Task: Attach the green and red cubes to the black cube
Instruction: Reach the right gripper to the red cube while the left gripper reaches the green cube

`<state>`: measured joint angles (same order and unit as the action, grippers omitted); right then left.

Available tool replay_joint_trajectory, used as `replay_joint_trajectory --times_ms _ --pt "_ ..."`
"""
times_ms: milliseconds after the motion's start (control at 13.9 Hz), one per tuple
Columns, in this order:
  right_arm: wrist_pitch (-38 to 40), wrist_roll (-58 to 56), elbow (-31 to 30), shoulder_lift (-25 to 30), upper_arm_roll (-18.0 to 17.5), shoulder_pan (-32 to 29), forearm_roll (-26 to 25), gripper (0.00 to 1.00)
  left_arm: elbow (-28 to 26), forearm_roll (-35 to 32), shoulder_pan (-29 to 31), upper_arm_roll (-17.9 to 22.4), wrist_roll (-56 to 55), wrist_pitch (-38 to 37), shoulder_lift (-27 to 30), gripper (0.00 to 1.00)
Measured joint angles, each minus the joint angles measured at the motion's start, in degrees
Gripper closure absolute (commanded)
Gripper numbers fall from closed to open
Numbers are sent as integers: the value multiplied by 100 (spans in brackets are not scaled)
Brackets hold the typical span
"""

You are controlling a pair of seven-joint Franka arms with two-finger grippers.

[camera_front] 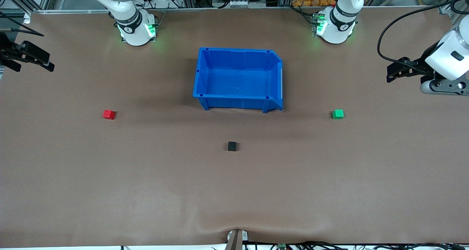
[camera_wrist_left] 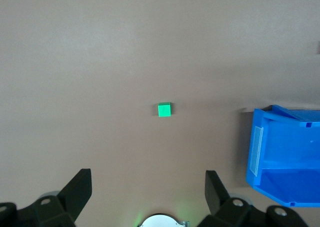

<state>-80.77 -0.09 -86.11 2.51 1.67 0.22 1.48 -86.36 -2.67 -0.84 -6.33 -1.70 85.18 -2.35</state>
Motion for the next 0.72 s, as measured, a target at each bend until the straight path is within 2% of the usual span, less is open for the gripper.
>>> replay_joint_trajectory --times_ms 430,717 --pt "0 0 0 0 0 0 0 0 0 1 0 0 -15 0 0 0" --pt "0 0 0 -7 7 -1 0 0 -55 1 34 28 -508 -95 -6 0"
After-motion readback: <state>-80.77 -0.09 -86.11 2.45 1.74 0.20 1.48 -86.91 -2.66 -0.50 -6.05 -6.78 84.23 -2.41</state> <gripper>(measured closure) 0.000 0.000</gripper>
